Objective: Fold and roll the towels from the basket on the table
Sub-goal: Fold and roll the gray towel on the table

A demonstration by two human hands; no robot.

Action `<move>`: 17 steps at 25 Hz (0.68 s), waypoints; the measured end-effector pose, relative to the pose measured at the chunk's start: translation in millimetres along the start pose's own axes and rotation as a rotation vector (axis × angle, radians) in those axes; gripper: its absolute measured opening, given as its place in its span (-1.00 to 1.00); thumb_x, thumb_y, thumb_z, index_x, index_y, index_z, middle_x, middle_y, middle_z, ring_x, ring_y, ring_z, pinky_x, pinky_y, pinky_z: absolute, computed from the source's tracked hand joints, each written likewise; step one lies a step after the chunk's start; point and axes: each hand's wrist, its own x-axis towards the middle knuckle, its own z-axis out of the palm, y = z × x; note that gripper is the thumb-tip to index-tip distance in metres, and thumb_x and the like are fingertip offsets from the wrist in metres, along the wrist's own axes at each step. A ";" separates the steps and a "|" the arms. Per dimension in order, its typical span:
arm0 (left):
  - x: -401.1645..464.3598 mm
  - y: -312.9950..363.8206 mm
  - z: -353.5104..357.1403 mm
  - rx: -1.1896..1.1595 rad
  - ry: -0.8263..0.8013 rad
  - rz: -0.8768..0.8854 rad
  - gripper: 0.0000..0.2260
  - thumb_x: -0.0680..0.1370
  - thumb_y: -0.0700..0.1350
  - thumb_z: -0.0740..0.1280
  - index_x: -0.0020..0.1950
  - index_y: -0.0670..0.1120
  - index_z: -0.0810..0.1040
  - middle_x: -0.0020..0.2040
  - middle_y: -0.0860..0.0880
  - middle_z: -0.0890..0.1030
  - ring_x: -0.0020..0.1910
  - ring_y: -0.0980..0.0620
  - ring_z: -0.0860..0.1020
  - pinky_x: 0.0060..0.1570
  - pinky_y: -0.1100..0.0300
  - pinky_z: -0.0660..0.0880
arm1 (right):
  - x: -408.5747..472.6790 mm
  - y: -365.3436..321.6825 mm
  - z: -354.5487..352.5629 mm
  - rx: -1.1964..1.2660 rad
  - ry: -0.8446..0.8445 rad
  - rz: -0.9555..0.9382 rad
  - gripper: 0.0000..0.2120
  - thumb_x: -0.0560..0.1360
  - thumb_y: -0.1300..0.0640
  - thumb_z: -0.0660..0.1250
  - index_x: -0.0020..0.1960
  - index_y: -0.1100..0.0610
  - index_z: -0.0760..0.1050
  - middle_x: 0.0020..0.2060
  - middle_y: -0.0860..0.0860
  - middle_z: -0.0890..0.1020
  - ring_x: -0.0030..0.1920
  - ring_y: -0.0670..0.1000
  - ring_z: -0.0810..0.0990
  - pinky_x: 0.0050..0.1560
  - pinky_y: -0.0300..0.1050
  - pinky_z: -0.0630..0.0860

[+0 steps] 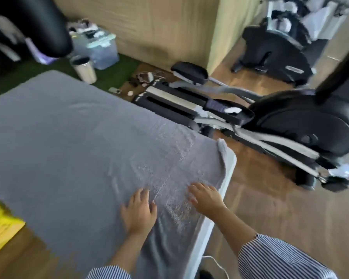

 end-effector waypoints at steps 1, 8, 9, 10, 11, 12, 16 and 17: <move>-9.8 5.0 -0.3 -0.007 0.001 -0.052 -0.56 0.39 0.06 0.15 0.11 -0.10 0.63 0.09 -0.10 0.63 -0.06 -0.13 0.63 -0.12 -0.08 0.51 | 0.0 9.3 -1.9 -0.011 -0.018 -0.038 -0.53 0.58 0.06 0.13 0.46 0.00 0.16 0.41 -0.01 0.30 0.40 0.04 0.29 0.37 -0.02 0.22; -92.7 15.3 -2.1 -0.021 -0.005 -0.256 -0.62 0.34 0.03 0.28 0.06 -0.11 0.64 0.04 -0.09 0.64 -0.07 -0.12 0.64 -0.15 -0.05 0.53 | -12.0 36.2 -10.5 -0.017 -0.064 -0.151 -0.53 0.58 0.02 0.14 0.46 0.02 0.16 0.45 -0.01 0.21 0.43 0.02 0.24 0.41 -0.01 0.20; -100.3 11.9 -1.3 -0.025 -0.004 -0.271 -0.61 0.37 0.05 0.24 0.07 -0.10 0.63 0.02 -0.07 0.64 -0.07 -0.10 0.63 -0.16 -0.03 0.53 | -12.3 36.9 -9.5 -0.012 -0.066 -0.143 -0.53 0.58 0.01 0.15 0.46 0.03 0.16 0.45 -0.01 0.22 0.43 0.02 0.24 0.40 -0.02 0.21; -107.2 8.5 -0.6 -0.027 0.006 -0.286 -0.59 0.38 0.07 0.19 0.07 -0.09 0.63 0.01 -0.06 0.64 -0.07 -0.08 0.63 -0.18 -0.01 0.53 | -12.4 36.7 -9.2 -0.001 -0.067 -0.133 -0.54 0.57 0.01 0.15 0.44 0.03 0.18 0.43 -0.01 0.24 0.41 0.02 0.26 0.39 -0.03 0.23; -112.2 4.9 -0.5 -0.028 0.009 -0.301 -0.58 0.39 0.09 0.16 0.06 -0.08 0.64 -0.01 -0.05 0.64 -0.08 -0.07 0.64 -0.21 0.00 0.53 | -11.3 35.7 -9.3 0.011 -0.068 -0.124 -0.55 0.56 0.02 0.16 0.42 0.02 0.21 0.42 -0.02 0.26 0.39 0.02 0.29 0.38 -0.04 0.25; -114.7 1.0 -0.8 -0.027 0.005 -0.306 -0.57 0.39 0.10 0.14 0.04 -0.08 0.64 -0.02 -0.05 0.64 -0.10 -0.07 0.64 -0.23 0.01 0.53 | -9.2 34.7 -9.4 0.020 -0.066 -0.118 -0.57 0.56 0.02 0.17 0.41 0.02 0.23 0.40 -0.02 0.29 0.38 0.02 0.31 0.36 -0.05 0.27; -112.6 -7.6 -10.4 -0.062 -0.056 -0.301 -0.65 0.36 0.10 0.24 -0.03 -0.07 0.63 -0.05 -0.03 0.63 -0.12 -0.06 0.64 -0.32 0.01 0.54 | -8.3 29.4 -8.6 0.019 -0.061 -0.087 -0.59 0.55 0.03 0.19 0.39 0.04 0.27 0.37 -0.01 0.31 0.35 0.04 0.34 0.35 -0.04 0.29; -110.3 -8.7 -9.3 -0.046 -0.039 -0.293 -0.68 0.33 0.09 0.32 -0.03 -0.06 0.63 -0.05 -0.03 0.62 -0.13 -0.07 0.64 -0.34 0.01 0.54 | -8.4 28.0 -7.6 0.034 -0.059 -0.075 -0.59 0.56 0.05 0.19 0.39 0.05 0.27 0.37 0.00 0.31 0.35 0.05 0.34 0.35 -0.03 0.30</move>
